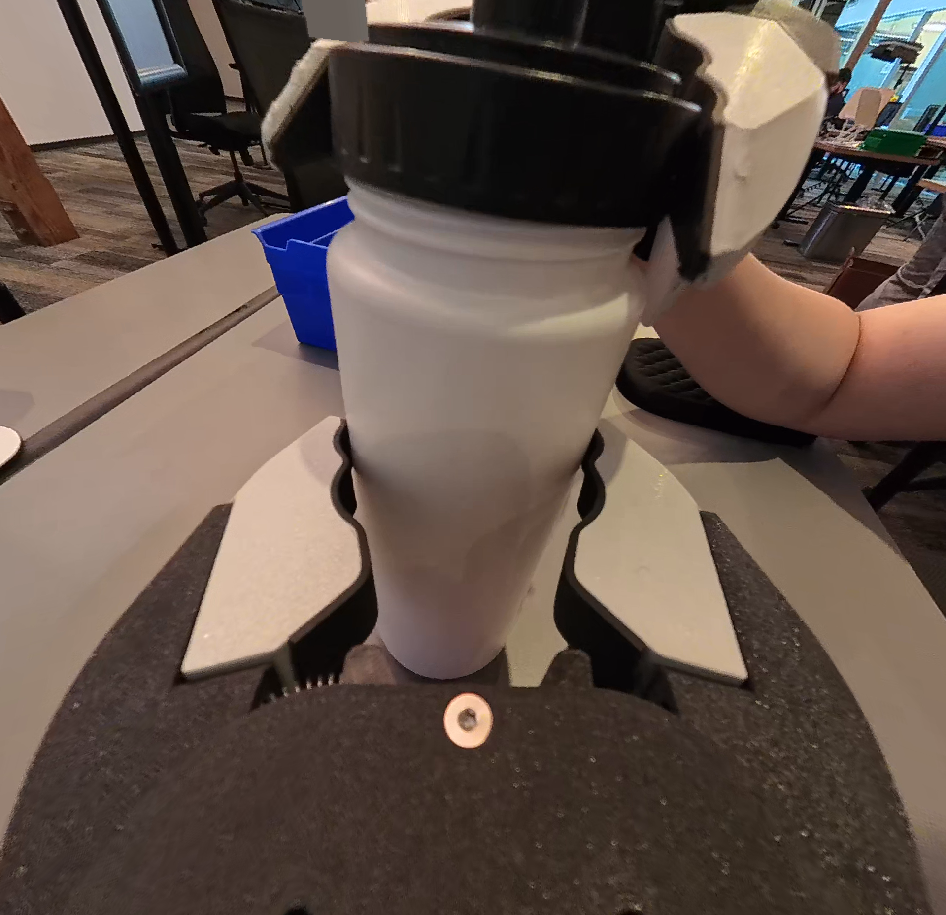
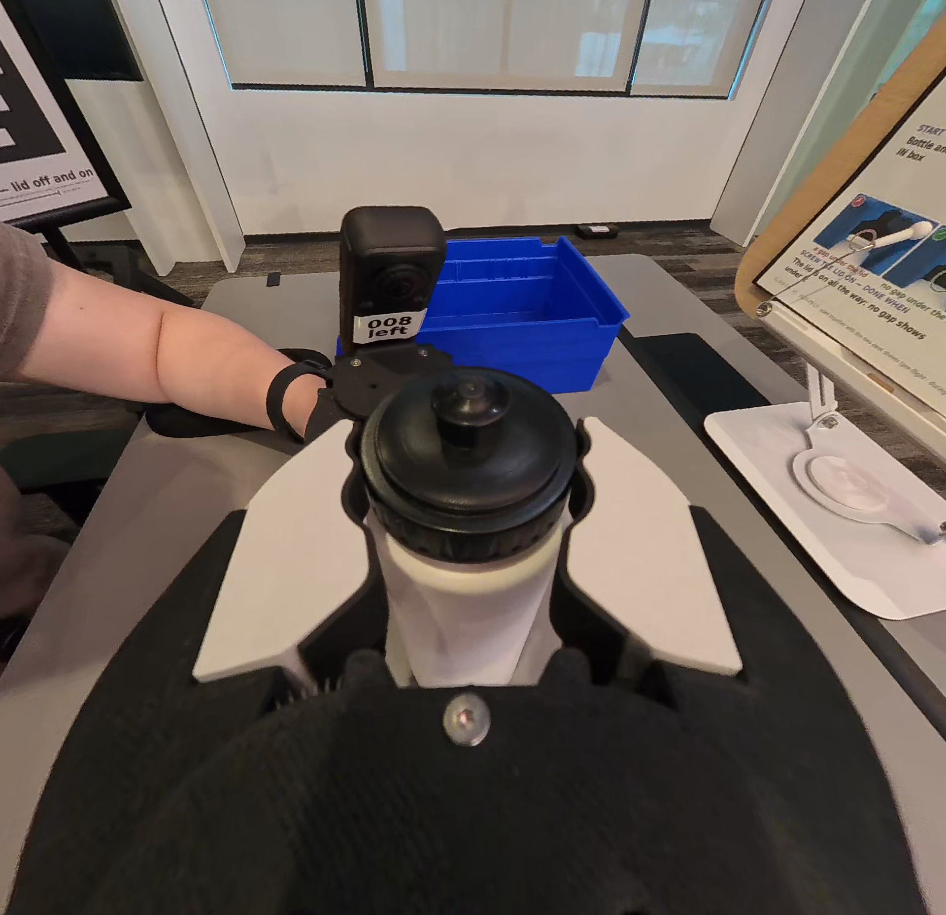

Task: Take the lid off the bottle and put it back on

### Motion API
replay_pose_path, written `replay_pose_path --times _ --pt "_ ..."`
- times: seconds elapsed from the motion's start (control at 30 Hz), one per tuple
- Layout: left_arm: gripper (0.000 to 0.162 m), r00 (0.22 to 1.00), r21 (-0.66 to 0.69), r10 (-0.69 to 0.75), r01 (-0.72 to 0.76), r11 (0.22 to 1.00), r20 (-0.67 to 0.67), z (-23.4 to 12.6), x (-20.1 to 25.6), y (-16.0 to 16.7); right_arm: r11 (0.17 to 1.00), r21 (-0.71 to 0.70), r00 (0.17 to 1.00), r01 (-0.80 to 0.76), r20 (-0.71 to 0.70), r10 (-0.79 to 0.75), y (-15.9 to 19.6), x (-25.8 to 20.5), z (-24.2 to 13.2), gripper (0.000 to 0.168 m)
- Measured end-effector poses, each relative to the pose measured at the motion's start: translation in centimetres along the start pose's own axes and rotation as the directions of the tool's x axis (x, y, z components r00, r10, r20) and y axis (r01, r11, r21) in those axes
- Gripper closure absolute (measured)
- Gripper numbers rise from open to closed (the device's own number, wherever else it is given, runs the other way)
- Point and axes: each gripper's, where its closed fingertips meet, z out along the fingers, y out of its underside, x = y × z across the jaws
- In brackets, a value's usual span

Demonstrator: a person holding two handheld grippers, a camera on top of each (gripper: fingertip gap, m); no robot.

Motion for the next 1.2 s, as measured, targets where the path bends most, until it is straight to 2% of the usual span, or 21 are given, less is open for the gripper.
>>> replay_pose_path --times 0.13,0.23,0.33,0.47,0.7,0.93,1.2 --pt "0.076 1.000 -0.023 0.028 -0.028 0.999 0.003 0.1 0.0 0.2 0.999 -0.050 1.000 0.008 -0.009 -0.008 0.1 0.0 0.0 0.089" --pt "0.061 0.999 -0.059 0.046 -0.045 0.997 0.024 0.7 0.0 0.8 0.996 -0.094 1.000 0.012 -0.013 -0.013 0.3 -0.1 0.0 0.089" --pt "0.068 0.998 -0.065 0.044 -0.042 0.997 0.033 1.1 -0.2 1.2 0.994 -0.110 1.000 -0.001 -0.016 -0.001 0.3 0.0 0.0 0.089" --pt "0.069 0.998 -0.076 0.040 -0.037 0.996 0.041 1.2 -0.3 1.2 0.995 -0.102 1.000 -0.023 -0.009 0.022 0.3 0.1 -0.4 0.089" --pt "0.069 0.993 -0.049 -0.012 0.017 0.999 0.117 0.0 -2.1 1.1 0.992 0.020 0.992 -0.128 -0.014 0.128 -0.9 1.1 -1.5 0.089" --pt "0.069 0.994 -0.066 0.002 0.006 0.998 0.108 0.0 -2.1 1.2 0.989 0.045 0.990 -0.138 -0.019 0.139 -0.8 1.3 -0.7 0.100" --pt "0.069 0.994 -0.091 0.014 -0.004 0.996 0.106 0.1 -2.0 1.3 0.994 0.021 0.993 -0.112 -0.033 0.113 -0.7 1.2 -0.7 0.100"
